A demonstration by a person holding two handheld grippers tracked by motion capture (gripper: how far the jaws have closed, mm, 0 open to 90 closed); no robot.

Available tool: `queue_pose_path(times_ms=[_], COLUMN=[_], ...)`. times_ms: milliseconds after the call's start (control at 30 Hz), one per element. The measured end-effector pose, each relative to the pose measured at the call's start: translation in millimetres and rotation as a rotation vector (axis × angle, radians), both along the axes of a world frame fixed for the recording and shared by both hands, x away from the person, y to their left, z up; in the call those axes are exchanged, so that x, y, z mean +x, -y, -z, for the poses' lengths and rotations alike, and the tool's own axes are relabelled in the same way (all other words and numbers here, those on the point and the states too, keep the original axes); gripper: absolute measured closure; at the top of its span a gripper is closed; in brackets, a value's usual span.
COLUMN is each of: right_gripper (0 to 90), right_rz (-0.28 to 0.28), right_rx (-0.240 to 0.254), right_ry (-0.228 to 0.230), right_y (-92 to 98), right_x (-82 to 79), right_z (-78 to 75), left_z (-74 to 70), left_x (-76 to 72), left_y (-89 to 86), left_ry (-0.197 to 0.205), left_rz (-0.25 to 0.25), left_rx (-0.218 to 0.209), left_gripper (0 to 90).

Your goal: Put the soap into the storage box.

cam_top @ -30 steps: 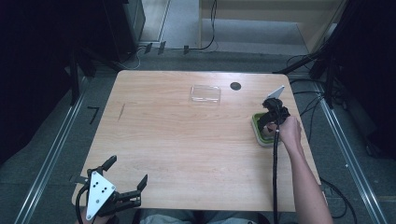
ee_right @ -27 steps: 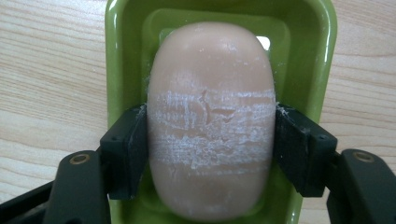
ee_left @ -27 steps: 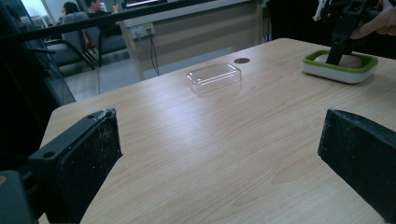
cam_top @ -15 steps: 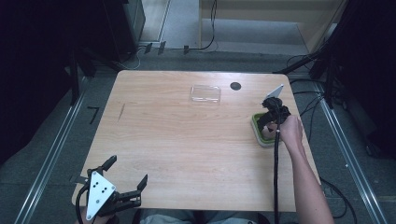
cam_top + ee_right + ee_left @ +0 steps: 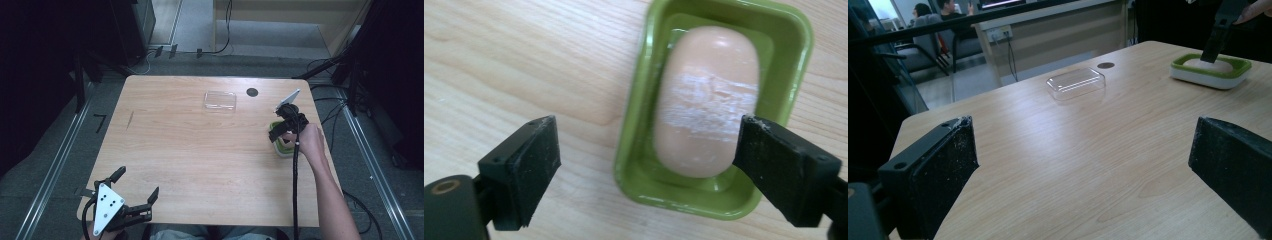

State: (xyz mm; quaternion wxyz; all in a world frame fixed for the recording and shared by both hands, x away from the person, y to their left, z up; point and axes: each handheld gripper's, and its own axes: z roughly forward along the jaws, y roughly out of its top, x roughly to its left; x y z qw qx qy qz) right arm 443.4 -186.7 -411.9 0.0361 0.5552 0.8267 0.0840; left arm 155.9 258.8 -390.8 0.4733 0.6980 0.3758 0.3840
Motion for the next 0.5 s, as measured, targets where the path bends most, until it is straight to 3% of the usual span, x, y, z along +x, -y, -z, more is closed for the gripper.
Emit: queue_pose_path(times_ms=[500], right_gripper=[8.8], right_rz=[-0.165], right_rx=[-0.015], right_ry=[0.000], right_y=[-40.3], right_x=[-31.6], right_z=[-13.1], left_z=[0.1], left_x=[-0.3], left_y=[0.1], left_ry=[0.000], left_rz=[0.000], left_rx=[0.002], left_gripper=[0.0])
